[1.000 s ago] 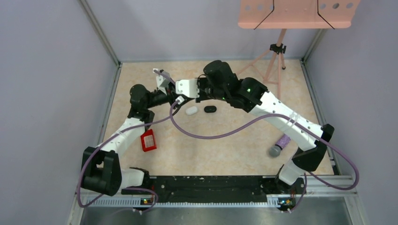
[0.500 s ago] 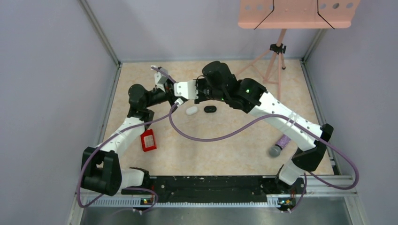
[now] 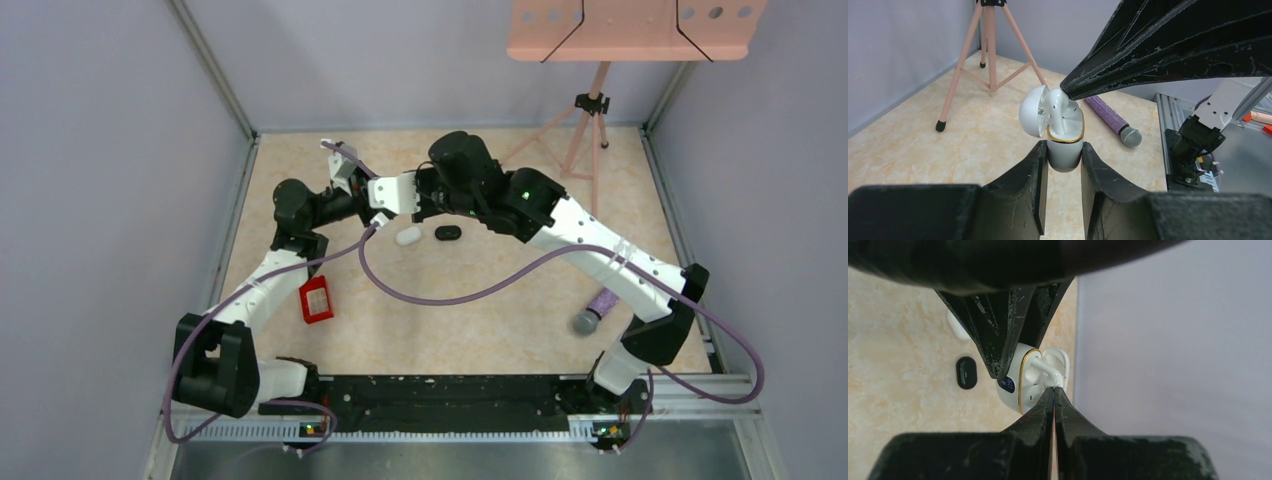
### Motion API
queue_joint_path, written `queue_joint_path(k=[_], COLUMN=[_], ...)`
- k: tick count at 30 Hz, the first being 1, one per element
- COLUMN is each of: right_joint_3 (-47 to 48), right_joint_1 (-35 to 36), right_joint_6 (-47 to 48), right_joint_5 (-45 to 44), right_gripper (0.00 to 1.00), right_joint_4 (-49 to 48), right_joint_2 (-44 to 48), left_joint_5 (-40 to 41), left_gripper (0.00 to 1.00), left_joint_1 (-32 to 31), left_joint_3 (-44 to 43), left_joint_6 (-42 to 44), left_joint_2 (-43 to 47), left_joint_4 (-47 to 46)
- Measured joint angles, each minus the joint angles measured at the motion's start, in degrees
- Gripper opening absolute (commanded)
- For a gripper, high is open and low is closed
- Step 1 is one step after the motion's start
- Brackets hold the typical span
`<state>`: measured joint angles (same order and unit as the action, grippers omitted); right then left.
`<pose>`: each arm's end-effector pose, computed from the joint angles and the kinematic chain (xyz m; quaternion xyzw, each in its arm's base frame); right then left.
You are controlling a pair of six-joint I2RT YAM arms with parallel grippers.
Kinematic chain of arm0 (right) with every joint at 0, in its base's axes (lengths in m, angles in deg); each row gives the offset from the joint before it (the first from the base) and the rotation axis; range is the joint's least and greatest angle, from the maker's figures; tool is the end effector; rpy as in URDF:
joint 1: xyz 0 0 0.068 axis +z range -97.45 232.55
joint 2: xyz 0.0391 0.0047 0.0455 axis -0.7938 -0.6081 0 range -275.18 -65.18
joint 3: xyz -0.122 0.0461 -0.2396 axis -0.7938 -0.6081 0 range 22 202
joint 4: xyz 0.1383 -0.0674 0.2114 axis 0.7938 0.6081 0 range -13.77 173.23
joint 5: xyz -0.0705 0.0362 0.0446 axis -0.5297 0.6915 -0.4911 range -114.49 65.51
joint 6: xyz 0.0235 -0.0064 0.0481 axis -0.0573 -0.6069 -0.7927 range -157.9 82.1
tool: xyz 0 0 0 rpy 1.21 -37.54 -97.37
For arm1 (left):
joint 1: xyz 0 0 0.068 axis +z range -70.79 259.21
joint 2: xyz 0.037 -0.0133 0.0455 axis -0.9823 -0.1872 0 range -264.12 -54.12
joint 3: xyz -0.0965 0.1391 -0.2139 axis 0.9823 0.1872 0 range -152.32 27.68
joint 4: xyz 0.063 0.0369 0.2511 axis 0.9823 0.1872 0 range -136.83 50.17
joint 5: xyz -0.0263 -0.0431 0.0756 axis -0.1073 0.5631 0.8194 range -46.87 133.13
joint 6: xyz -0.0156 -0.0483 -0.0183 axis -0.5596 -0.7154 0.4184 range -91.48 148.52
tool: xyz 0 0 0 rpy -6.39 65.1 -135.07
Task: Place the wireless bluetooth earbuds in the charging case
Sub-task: Place the earbud in the charging case.
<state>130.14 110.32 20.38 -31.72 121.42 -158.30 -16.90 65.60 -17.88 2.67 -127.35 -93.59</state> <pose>0.1905 0.2937 0.4436 -0.7171 0.4848 -0.0569 0.4975 0.2604 -0.0948 0.3356 0.3516 0.5428 -0.5112 0.5660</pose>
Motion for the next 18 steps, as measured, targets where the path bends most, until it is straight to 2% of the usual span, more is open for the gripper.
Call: queue_joint_path(k=[18], right_joint_3=[1.5], right_joint_1=[0.6], right_joint_6=[-3.8], right_joint_5=[2.1], right_gripper=[0.02], right_joint_4=[-0.2], right_joint_2=[-0.4], left_joint_5=[1.4], left_gripper=[0.00], left_joint_1=[0.0], left_joint_3=[0.0], left_joint_6=[0.7], left_joint_2=[0.0], left_joint_4=[0.0])
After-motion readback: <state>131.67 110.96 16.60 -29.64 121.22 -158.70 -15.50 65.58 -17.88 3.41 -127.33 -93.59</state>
